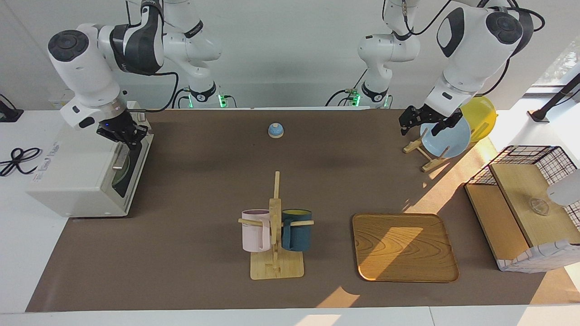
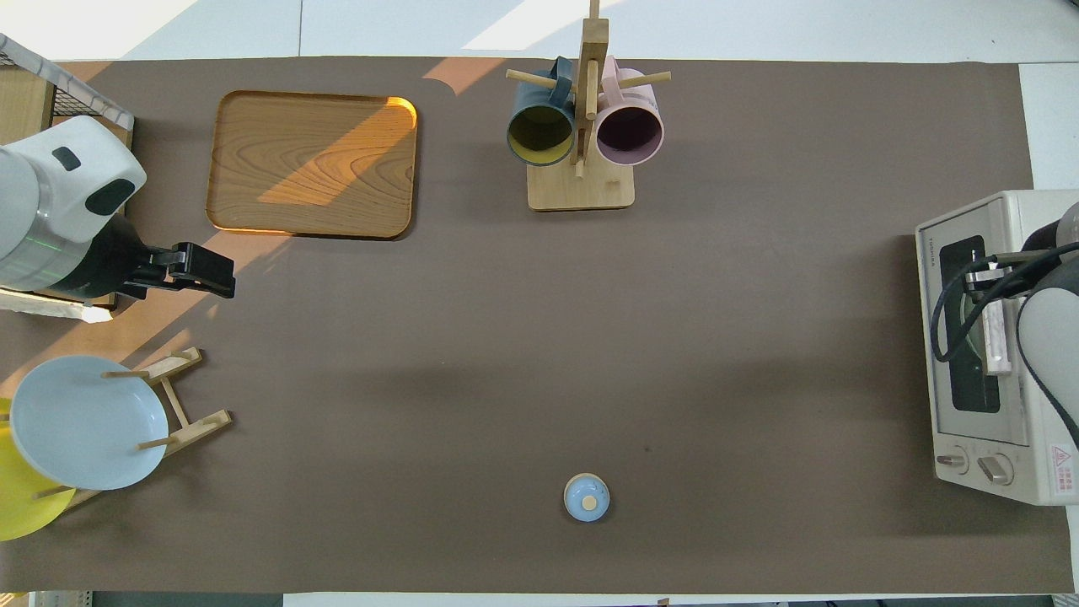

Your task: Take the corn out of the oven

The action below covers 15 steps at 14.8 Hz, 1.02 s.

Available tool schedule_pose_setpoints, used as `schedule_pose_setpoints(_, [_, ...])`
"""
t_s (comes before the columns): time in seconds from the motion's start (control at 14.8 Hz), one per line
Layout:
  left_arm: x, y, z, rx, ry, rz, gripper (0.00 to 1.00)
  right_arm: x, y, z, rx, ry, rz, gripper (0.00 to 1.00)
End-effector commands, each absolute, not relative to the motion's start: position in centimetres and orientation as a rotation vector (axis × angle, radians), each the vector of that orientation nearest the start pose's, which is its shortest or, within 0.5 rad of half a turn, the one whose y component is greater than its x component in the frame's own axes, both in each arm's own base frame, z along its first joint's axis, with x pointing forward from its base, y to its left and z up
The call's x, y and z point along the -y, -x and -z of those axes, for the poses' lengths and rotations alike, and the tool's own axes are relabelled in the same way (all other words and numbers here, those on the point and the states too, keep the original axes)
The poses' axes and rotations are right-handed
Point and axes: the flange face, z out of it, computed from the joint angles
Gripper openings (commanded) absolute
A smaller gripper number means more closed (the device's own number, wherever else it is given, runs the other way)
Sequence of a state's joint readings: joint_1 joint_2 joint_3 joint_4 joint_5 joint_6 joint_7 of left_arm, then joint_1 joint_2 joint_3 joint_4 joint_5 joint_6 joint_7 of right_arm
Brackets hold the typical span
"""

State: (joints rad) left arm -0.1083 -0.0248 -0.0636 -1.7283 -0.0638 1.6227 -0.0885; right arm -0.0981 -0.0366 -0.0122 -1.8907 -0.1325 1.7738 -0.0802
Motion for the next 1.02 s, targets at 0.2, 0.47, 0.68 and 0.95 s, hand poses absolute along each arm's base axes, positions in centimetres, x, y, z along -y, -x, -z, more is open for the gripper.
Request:
schedule_pose_setpoints(0.2, [9.7, -53.0, -57.2, -0.126, 3.198, -0.124, 1.00, 11.1, -51.9, -48.0, 0.073, 3.271, -0.171, 0.00])
schedule_pose_setpoints(0.47, [9.7, -53.0, -57.2, -0.126, 3.198, -0.124, 1.00, 11.5, -51.6, -47.0, 0.108, 3.270, -0.186, 0.00])
schedule_pose_setpoints(0.68, [9.7, -53.0, -57.1, -0.126, 3.197, -0.126, 1.00, 10.9, -51.7, -45.3, 0.134, 3.273, -0.139, 0.00])
schedule_pose_setpoints(0.95, [9.7, -53.0, -57.2, -0.126, 3.198, -0.124, 1.00, 8.8, -53.1, -41.9, 0.145, 3.259, -0.113, 0.00])
